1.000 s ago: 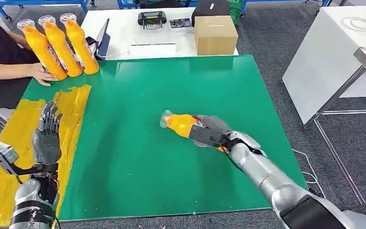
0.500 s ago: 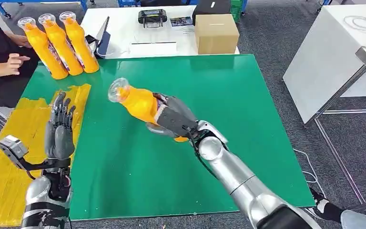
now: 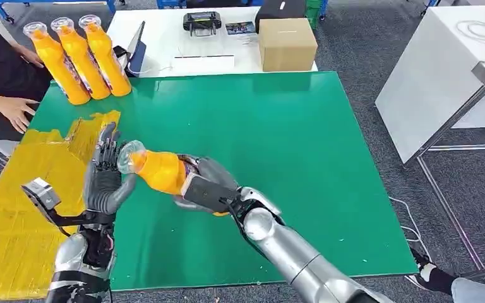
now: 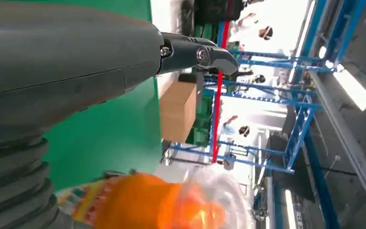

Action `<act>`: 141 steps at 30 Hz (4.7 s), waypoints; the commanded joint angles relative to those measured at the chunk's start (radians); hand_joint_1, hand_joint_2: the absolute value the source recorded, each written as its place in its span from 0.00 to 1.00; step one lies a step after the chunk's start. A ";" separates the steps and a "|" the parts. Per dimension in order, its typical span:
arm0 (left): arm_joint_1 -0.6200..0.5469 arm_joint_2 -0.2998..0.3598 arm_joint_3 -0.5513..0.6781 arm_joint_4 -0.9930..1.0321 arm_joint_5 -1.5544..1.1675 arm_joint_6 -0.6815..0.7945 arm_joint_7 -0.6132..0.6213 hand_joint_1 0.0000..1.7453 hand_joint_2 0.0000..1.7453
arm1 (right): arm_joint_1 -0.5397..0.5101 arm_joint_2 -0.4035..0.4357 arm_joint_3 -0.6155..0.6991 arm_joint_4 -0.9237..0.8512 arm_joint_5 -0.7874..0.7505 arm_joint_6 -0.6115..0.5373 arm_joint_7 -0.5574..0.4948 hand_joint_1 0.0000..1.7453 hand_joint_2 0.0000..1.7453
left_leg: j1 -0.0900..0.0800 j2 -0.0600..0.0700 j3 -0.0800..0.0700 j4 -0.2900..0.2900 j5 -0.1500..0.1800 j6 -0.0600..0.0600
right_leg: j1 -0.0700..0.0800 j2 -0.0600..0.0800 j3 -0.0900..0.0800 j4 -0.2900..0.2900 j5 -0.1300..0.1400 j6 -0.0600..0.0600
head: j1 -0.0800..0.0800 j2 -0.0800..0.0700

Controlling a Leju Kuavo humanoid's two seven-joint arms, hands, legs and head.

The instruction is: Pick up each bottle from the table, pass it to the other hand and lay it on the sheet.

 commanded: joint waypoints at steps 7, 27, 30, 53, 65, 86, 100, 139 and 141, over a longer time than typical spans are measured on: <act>-0.006 0.017 -0.088 0.051 0.055 -0.033 0.034 0.00 1.00 | -0.019 -0.040 0.049 0.057 0.002 -0.009 -0.004 1.00 1.00 | -0.001 -0.001 0.006 -0.001 -0.002 0.001 | 0.000 -0.002 0.006 -0.001 -0.002 0.000 | 0.000 0.000; 0.051 0.039 -0.154 0.085 0.258 -0.138 0.122 0.00 1.00 | -0.028 -0.021 0.053 0.047 0.012 -0.015 0.001 1.00 1.00 | 0.000 0.000 0.007 0.000 -0.004 0.002 | 0.000 -0.001 0.008 -0.001 -0.003 0.000 | 0.000 0.000; 0.049 0.039 -0.151 0.085 0.259 -0.132 0.121 0.00 1.00 | -0.023 -0.009 0.072 0.062 0.017 -0.013 0.003 1.00 1.00 | -0.001 0.001 0.005 -0.001 -0.002 0.001 | 0.000 0.000 0.005 -0.001 -0.002 0.000 | 0.000 0.000; 0.028 0.049 -0.083 0.101 0.256 -0.108 0.094 0.00 1.00 | 0.047 0.039 0.245 0.143 0.084 0.003 -0.017 1.00 1.00 | 0.000 0.000 0.005 -0.002 -0.002 0.001 | 0.000 -0.001 0.005 -0.002 -0.002 -0.001 | 0.000 0.000; 0.026 0.066 -0.092 0.125 0.237 -0.154 0.095 1.00 1.00 | 0.024 0.035 0.248 0.176 0.081 -0.004 -0.021 1.00 1.00 | 0.000 -0.001 0.003 -0.001 -0.001 0.001 | 0.000 -0.002 0.003 -0.001 -0.001 0.000 | 0.000 0.000; 0.044 0.092 -0.109 0.145 0.213 -0.198 0.076 1.00 1.00 | -0.029 0.023 0.229 0.144 0.066 0.004 -0.021 1.00 1.00 | -0.001 0.000 0.002 -0.001 -0.001 0.001 | 0.000 -0.001 0.002 -0.001 -0.001 0.000 | 0.000 0.000; 0.073 0.096 -0.094 0.121 0.198 -0.202 0.063 1.00 1.00 | -0.026 -0.022 0.196 0.062 0.058 -0.004 -0.015 1.00 1.00 | 0.000 0.001 0.004 0.000 -0.003 0.001 | 0.000 0.000 0.004 0.000 -0.002 0.000 | 0.000 0.000; -0.035 0.286 -0.056 0.285 -1.134 0.599 -0.042 1.00 1.00 | -0.057 -0.203 0.003 -0.180 0.086 0.021 0.014 0.00 0.00 | -0.001 0.000 0.007 -0.002 0.000 0.001 | -0.001 -0.001 0.006 -0.001 -0.001 -0.001 | 0.000 0.000; -0.047 0.270 -0.087 0.382 -1.170 0.629 -0.039 1.00 1.00 | -0.073 -0.200 0.020 -0.165 0.088 0.033 0.016 0.00 0.00 | -0.002 0.000 0.009 -0.003 0.000 0.001 | -0.002 -0.002 0.007 -0.001 -0.001 0.000 | 0.000 0.000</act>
